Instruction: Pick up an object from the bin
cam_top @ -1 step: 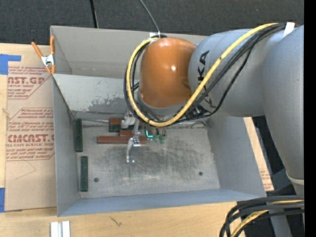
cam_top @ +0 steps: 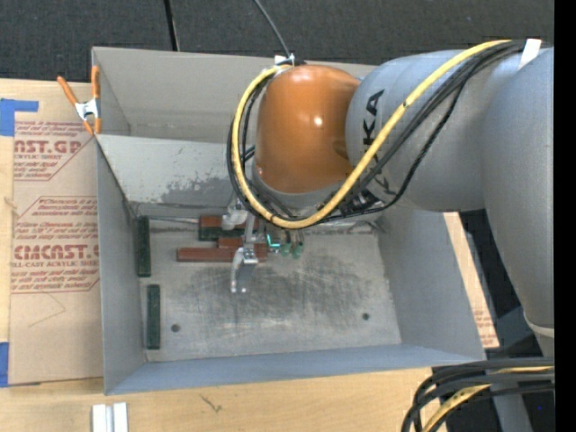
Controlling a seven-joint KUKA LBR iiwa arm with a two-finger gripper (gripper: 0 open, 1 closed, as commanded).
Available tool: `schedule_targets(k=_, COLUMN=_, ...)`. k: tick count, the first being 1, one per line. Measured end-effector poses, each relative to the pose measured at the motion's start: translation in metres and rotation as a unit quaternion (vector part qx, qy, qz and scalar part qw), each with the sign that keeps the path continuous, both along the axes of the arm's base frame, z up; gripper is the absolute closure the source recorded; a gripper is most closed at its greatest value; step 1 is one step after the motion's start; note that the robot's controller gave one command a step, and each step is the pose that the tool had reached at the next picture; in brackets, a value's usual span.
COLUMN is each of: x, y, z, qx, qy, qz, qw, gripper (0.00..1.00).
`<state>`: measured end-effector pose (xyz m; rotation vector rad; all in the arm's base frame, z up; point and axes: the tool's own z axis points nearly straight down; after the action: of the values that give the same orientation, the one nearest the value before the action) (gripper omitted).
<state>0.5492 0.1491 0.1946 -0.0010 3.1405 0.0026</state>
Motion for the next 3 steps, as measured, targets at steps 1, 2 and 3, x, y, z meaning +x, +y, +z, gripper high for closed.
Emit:
schedule_targets(k=1, x=0.0444, y=-0.0605, z=-0.1131, qx=0.003, qy=-0.0004, qz=0.113, qw=0.9936, gripper=1.0)
schedule_targets(k=2, x=0.0387, y=-0.0624, z=-0.1145, qx=0.001, qy=0.0147, qz=0.114, qw=0.9934, gripper=0.0)
schedule_targets(k=3, x=0.0387, y=-0.0624, z=-0.1146, qx=0.001, qy=0.0145, qz=0.114, qw=0.9934, gripper=0.0)
